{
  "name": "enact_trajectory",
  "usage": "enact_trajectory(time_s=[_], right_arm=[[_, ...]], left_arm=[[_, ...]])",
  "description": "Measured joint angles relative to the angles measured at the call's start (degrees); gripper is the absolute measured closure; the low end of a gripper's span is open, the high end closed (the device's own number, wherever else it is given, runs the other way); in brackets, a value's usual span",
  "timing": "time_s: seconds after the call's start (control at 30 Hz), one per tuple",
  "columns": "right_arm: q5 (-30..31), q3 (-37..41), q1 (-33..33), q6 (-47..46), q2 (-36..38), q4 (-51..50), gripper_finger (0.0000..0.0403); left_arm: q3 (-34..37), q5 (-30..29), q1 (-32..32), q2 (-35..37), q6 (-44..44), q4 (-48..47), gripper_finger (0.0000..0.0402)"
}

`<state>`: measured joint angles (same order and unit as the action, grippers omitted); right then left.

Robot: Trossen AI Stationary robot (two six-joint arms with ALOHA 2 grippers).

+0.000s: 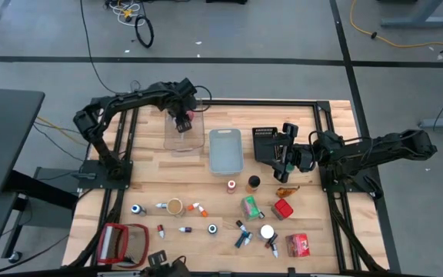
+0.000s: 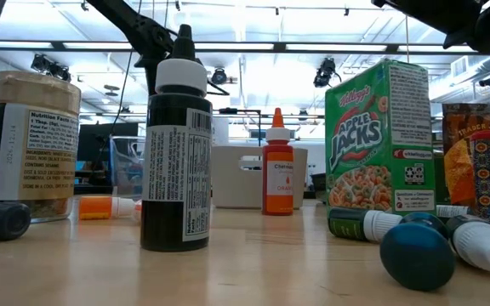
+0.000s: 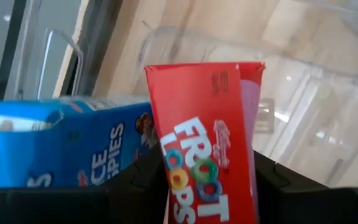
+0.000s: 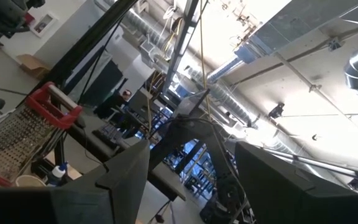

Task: Pick & Place Kitchen Items
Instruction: Put the red cereal box into the transparent bin

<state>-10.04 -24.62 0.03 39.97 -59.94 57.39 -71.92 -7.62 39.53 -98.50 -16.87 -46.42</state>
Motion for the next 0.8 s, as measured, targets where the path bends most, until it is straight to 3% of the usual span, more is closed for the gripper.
enact_trajectory(time_s=[0.17, 0.53, 0.8], right_arm=[[0.0, 0.0, 0.0, 0.0, 0.0, 0.0, 0.0153], [0.0, 0.0, 0.0, 0.0, 0.0, 0.0, 0.0153], [-0.1, 0.0, 0.0, 0.1, 0.0, 0.0, 0.0153]], left_arm=[[0.0, -3.4, 0.0, -0.1, 4.5, -1.0, 0.0251], [0.1, -7.2, -0.1, -0.1, 4.1, -5.8, 0.0249], [0.2, -9.4, -0.3, -0.1, 4.0, -6.4, 0.0203]])
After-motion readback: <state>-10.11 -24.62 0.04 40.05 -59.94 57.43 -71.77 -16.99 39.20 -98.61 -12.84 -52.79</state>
